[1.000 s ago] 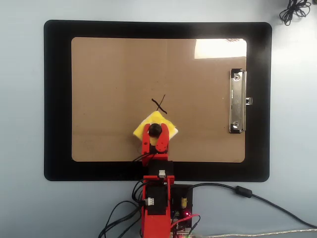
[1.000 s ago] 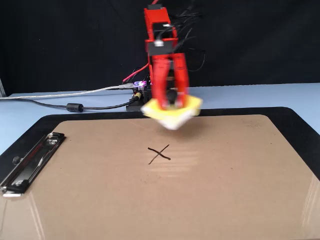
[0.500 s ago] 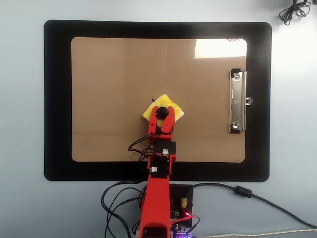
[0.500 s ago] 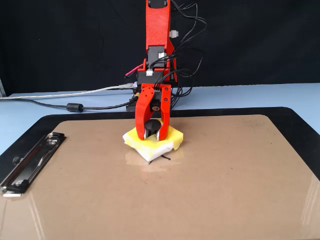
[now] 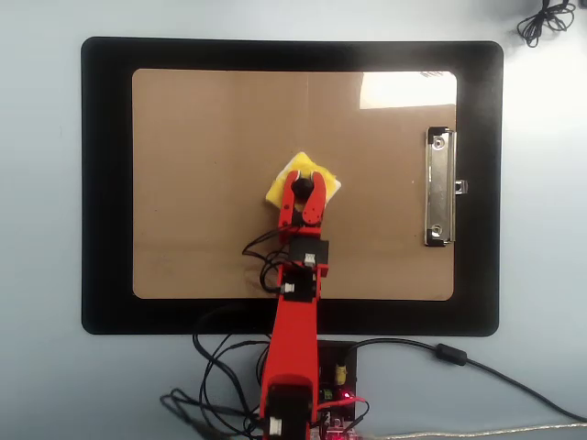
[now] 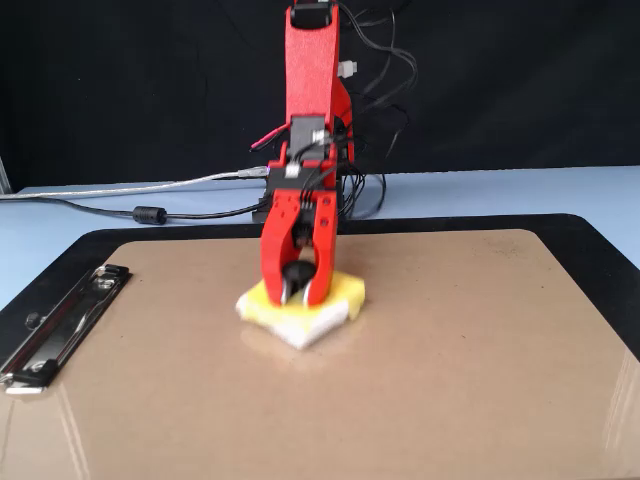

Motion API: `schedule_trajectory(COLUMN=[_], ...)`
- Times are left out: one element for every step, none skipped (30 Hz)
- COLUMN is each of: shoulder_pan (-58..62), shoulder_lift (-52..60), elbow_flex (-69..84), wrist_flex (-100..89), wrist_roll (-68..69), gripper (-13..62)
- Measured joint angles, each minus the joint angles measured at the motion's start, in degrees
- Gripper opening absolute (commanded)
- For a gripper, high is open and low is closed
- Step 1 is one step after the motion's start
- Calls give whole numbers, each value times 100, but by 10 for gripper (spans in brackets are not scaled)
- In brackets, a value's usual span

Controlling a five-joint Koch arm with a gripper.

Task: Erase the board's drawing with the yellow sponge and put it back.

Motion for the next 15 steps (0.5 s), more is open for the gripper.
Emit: schedule_trajectory(shoulder_pan=[0, -18, -18, 18, 9, -35, -26, -9, 9, 0, -26, -18, -26, -62, -79], shoulder_lift=[325, 703, 1099, 1591, 1846, 1995, 2013, 1898, 1749, 1512, 1046, 694, 325, -18, -501], elbow_flex=[352, 668, 1028, 1450, 1538, 1582, 1573, 1564, 1459, 1222, 650, 299, -79, -466, -976], wrist_flex=[26, 53, 62, 105, 141, 158, 158, 149, 149, 158, 149, 149, 158, 149, 132], wrist_roll=[0, 0, 0, 0, 26, 26, 18, 18, 18, 26, 26, 18, 18, 18, 9], gripper=[-82, -82, -82, -82, -82, -82, -82, -82, -82, -82, -82, -82, -82, -82, -82])
